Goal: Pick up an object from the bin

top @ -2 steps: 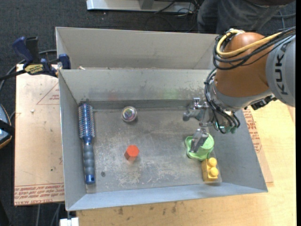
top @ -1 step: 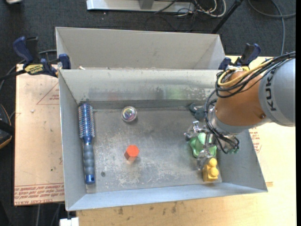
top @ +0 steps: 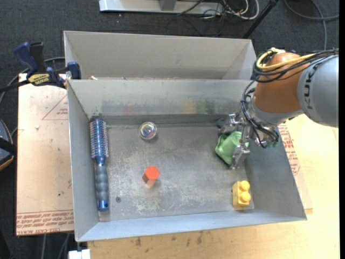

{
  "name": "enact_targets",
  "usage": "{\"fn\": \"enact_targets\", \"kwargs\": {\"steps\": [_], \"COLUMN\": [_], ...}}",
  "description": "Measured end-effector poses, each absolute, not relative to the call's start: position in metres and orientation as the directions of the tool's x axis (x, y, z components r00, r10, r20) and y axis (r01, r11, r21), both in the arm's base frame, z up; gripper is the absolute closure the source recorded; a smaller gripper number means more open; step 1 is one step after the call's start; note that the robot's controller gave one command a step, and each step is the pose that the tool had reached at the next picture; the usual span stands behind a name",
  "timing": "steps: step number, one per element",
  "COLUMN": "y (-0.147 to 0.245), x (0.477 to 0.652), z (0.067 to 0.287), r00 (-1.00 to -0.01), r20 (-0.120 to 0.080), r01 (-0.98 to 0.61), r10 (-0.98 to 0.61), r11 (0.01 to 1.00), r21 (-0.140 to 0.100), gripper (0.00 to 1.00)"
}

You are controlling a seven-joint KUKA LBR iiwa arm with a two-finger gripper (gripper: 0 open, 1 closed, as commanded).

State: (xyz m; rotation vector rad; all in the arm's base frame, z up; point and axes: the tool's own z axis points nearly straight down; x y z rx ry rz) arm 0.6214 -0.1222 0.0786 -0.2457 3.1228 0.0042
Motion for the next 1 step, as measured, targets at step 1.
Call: {"fn": "enact_targets", "kwargs": {"steps": [1], "y": [-0.1213], "x": [0.6194], "z": [0.0787], "r00": [-0.987], "r20": [-0.007], "r01": [-0.159], "r10": [-0.159], "r11": [0.987], "r21": [0.002], "gripper": [1.00]}}
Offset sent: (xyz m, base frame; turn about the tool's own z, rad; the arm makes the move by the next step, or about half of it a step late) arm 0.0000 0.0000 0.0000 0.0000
